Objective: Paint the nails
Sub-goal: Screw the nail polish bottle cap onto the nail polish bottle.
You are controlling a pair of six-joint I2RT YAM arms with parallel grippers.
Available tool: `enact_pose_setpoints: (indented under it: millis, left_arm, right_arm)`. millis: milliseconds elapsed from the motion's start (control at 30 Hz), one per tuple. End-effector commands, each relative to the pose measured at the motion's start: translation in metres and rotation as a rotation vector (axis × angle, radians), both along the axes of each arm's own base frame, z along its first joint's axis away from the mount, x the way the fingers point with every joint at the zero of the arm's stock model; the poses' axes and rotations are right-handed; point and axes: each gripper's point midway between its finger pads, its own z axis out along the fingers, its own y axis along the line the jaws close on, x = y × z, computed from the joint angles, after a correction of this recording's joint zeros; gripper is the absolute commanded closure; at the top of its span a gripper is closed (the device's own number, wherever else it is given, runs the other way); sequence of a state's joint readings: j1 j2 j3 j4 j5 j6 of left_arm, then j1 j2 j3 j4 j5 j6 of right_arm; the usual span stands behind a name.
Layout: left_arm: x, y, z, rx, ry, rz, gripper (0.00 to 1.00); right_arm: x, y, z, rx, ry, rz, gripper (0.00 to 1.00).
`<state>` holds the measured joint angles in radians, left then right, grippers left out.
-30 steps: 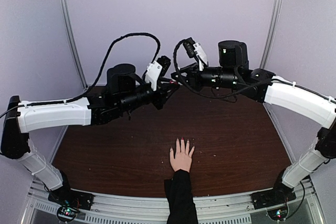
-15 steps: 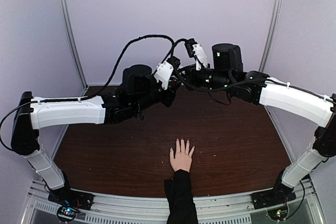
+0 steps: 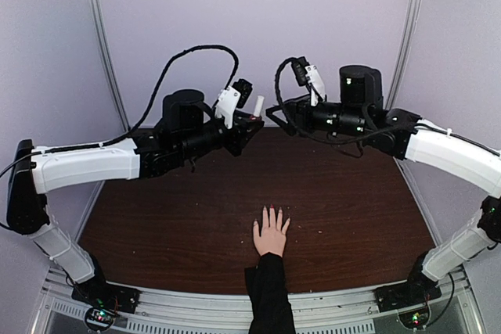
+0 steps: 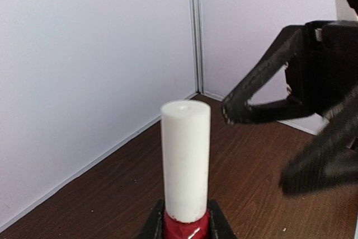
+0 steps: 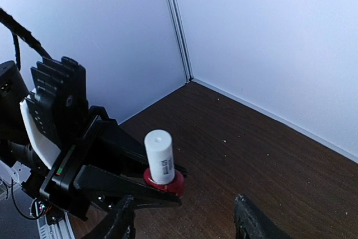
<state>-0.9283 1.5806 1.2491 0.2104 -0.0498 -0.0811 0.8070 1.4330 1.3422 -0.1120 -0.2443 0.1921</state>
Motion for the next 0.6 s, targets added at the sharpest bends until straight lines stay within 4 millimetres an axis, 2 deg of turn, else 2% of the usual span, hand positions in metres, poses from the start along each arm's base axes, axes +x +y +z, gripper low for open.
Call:
enact_pose_setpoints:
  millis: [0,333,567]
  left_arm:
    - [-0.038,-0.006,0.028,-0.093,-0.012,-0.225,1.0]
    - [-0.111,-0.012,0.053,-0.159,-0.009,-0.66,1.0]
    - [-0.136,-0.014,0.058,-0.172,0.007,-0.821,1.0]
  right_arm:
    - [-0.022,-0.013,0.034,0.07,-0.088,0.139,0.4]
    - [-0.091,-0.008,0.055,0.071,-0.165,0.566,0.42]
    - [-0.115,-0.005,0.056,0.065,-0.173,0.721,0.49]
